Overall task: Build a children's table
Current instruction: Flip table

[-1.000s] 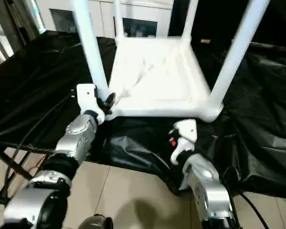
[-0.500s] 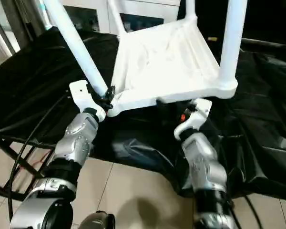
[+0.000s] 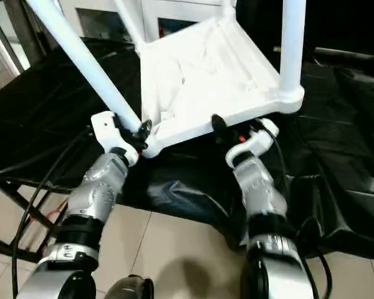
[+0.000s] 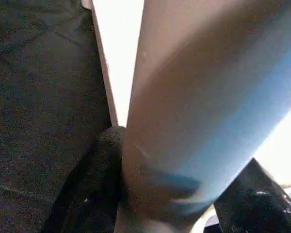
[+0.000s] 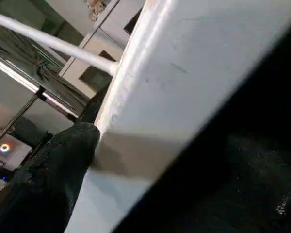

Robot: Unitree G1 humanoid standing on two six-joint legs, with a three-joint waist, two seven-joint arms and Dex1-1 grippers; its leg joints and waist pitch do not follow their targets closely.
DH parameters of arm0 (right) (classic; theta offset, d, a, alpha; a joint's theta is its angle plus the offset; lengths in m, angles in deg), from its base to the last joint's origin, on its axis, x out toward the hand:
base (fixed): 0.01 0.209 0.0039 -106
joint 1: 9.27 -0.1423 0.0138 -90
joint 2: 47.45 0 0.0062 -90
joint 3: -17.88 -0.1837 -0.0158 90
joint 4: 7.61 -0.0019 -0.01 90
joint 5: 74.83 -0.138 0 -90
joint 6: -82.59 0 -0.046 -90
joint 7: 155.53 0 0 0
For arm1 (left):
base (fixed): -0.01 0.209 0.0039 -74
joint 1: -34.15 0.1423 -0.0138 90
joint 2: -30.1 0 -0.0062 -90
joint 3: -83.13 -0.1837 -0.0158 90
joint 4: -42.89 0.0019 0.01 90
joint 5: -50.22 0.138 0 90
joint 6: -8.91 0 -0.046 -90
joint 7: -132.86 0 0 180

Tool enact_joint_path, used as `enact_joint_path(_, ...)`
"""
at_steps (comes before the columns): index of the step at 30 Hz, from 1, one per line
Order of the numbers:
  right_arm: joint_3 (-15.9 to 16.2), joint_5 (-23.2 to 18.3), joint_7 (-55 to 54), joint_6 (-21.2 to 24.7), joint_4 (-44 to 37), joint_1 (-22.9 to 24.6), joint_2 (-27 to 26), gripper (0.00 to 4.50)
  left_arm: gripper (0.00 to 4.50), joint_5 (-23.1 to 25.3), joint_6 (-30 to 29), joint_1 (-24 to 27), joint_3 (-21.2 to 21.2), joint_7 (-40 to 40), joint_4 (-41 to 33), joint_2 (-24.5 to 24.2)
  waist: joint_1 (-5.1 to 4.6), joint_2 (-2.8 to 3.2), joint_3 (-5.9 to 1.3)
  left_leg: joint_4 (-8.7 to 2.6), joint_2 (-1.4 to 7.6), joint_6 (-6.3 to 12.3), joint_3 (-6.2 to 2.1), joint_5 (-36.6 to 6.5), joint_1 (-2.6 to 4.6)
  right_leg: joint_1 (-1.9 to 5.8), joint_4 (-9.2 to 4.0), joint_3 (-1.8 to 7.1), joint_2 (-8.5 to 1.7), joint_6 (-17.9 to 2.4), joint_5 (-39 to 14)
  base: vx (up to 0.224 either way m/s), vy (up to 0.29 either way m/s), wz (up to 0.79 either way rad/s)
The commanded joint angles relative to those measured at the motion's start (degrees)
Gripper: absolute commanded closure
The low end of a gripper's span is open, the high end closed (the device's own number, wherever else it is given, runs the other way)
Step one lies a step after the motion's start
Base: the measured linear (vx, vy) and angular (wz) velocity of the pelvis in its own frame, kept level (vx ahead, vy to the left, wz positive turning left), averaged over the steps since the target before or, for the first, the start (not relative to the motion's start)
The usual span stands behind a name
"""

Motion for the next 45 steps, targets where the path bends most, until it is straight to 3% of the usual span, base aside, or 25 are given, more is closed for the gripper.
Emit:
enact_joint_path(1,-0.8,0.3,0.1,-1.0,2.4,-1.3,0.8,0.0,2.28,-5.2,-0.8,-0.5,-0.4,4.1,-4.0,1.7,0.13,-0.28,-5.96,-2.92,4.0,3.12,-1.77,-3.2,2.89,1.86,-2.56,1.12,-5.1,-14.5,15.9,0.0,0.0,0.0)
enact_joint_path(11,-3.7,-1.4,2.6,-2.8,8.5,-6.4,2.5,0.0,2.28,-6.3,-6.5,2.1,-3.9,10.1,-8.9,1.2,0.78,-0.44,-5.9,-2.98,4.01,3.23,-1.58,-3.9,2.79,1.69,-2.62,0.97,-5.22,-14.6,14.3,0.0,0.0,0.0)
enact_joint_path(17,-3.9,-2.0,6.3,-2.1,9.7,-6.9,2.3,0.57,2.28,-5.3,-7.3,2.9,-4.2,10.4,-9.9,1.2,0.37,-0.94,-5.97,-2.8,3.87,4.62,-1.34,-3.1,2.58,1.78,-2.64,0.93,-5.25,-14.7,13.9,0.0,0.0,0.0)
enact_joint_path(19,-4.0,-1.7,6.3,-2.4,10.0,-7.0,2.2,0.63,2.28,-4.9,-7.2,2.7,-3.6,9.8,-9.5,1.2,0.41,-1.1,-6.26,-2.34,3.78,5.66,-1.16,-1.4,2.4,1.6,-2.29,0.91,-5.21,-14.8,15.6,0.0,0.0,0.0)
enact_joint_path(20,-4.2,-1.6,6.2,-2.8,10.6,-7.2,2.2,0.73,2.28,-4.6,-7.0,2.5,-3.3,9.8,-9.0,0.8,0.36,-0.91,-6.22,-2.26,3.82,6.08,-1.15,-0.9,2.27,1.28,-2.16,0.81,-5.04,-15.0,16.1,0.0,0.0,0.0)
enact_joint_path(25,-4.5,-1.3,6.5,-3.1,11.1,-7.3,2.4,1.07,2.28,-4.2,-6.8,2.3,-3.0,9.1,-8.5,0.5,0.04,-0.67,-5.79,-2.99,4.03,4.32,-1.22,-6.6,2.39,1.0,-2.88,0.79,-5.14,-14.5,8.7,0.0,0.0,0.0)
enact_joint_path(31,-4.9,-1.1,6.9,-3.4,11.3,-7.1,2.5,1.6,2.28,-3.8,-7.1,2.4,-3.3,9.3,-8.6,0.3,0.03,-0.55,-5.71,-3.34,4.01,2.63,-1.18,-8.8,2.47,0.82,-3.25,0.9,-5.32,-13.7,6.5,0.0,0.0,0.0)
enact_joint_path(37,-5.3,-1.3,6.8,-3.7,11.4,-7.2,2.6,2.04,2.28,-2.7,-6.7,2.4,-3.9,9.0,-8.4,-0.3,0.05,-0.6,-5.83,-3.22,3.92,2.91,-1.14,-7.6,2.36,0.82,-3.07,0.87,-5.26,-13.5,8.5,0.0,0.0,0.0)
enact_joint_path(40,-5.6,-1.2,6.5,-4.2,11.5,-7.3,2.7,2.21,1.58,-1.9,-6.2,2.1,-3.8,8.1,-7.5,-0.6,0.09,-0.5,-5.86,-3.11,3.85,3.26,-1.11,-7.2,2.3,0.84,-3.04,0.88,-5.29,-13.6,9.2,0.0,0.0,0.0)
enact_joint_path(45,-6.4,-0.7,4.6,-6.0,11.6,-7.4,3.2,2.28,1.23,-3.1,-7.0,2.1,-3.1,9.1,-7.9,-0.9,0.15,-0.35,-5.84,-3.16,3.89,2.81,-1.09,-8.2,2.39,0.8,-3.07,0.82,-5.25,-14.4,8.9,0.0,0.0,0.0)
